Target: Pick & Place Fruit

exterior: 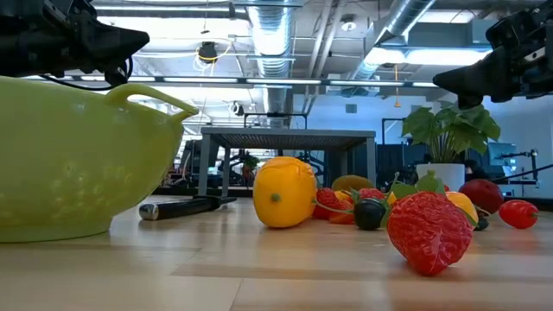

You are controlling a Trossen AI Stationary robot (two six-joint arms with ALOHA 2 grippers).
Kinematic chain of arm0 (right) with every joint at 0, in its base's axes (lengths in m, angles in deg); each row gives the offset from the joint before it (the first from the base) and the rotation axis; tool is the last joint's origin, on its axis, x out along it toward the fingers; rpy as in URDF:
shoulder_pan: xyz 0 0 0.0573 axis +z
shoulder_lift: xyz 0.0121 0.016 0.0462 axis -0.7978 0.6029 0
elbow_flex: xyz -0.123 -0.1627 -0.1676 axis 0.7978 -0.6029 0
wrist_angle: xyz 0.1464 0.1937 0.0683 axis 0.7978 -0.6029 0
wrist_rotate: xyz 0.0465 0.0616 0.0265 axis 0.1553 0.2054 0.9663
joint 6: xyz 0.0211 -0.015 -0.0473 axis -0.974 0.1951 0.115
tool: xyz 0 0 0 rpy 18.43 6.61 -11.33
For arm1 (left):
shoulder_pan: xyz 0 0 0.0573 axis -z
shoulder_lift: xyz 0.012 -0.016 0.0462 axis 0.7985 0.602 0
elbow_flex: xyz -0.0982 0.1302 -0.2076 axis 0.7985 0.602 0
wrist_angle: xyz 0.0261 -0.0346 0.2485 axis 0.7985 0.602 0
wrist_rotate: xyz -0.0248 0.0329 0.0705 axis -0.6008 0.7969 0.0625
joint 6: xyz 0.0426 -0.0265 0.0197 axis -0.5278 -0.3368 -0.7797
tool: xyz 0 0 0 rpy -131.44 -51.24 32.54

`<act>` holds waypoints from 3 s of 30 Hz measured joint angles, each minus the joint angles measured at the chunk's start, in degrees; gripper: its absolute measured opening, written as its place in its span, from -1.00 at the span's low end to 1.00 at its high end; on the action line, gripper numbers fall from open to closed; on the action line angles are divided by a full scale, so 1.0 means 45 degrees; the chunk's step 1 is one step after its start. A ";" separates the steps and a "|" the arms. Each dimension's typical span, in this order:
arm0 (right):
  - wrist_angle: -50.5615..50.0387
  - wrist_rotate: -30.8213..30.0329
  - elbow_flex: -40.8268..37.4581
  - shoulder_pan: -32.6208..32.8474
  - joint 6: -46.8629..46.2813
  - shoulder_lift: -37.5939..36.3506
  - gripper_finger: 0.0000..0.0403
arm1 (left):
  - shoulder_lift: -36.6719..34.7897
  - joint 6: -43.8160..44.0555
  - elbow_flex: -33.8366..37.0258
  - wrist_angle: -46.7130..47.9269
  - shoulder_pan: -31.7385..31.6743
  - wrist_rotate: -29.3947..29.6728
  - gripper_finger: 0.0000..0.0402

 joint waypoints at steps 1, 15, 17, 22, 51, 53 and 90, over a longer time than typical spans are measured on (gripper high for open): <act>0.0033 -0.0001 -0.0006 -0.0002 0.0001 0.0001 -0.92 | 0.0005 0.0002 0.0000 -0.0137 -0.0003 0.0002 -0.99; 0.4710 0.0024 -0.0024 0.0117 -0.1554 0.0023 -0.92 | 0.0010 0.2154 0.0000 -0.1932 -0.0001 -0.0053 -0.99; 0.4727 0.0029 -0.0024 0.0061 -0.1556 0.0164 -0.92 | 0.0097 0.2173 0.0000 -0.2357 -0.0003 0.0049 -0.99; 0.4777 -0.0004 -0.0024 -0.0142 -0.1574 0.0318 -0.92 | 0.1344 0.2237 -0.0546 -0.2580 0.0332 -0.1280 -0.99; 0.4156 -0.0005 -0.0010 -0.0424 -0.2254 0.0325 -0.92 | 1.1375 -0.0347 -0.5236 -0.3128 0.2384 -0.4589 -0.67; 0.4156 -0.0005 -0.0010 -0.0424 -0.2254 0.0325 -0.92 | 1.1444 -0.0658 -0.5241 -0.3134 0.2752 -0.3997 -0.48; 0.4219 -0.0495 -0.0005 -0.0434 -0.2254 0.0325 -0.92 | 1.3525 -0.0227 -0.6688 0.4510 0.5330 0.1948 0.09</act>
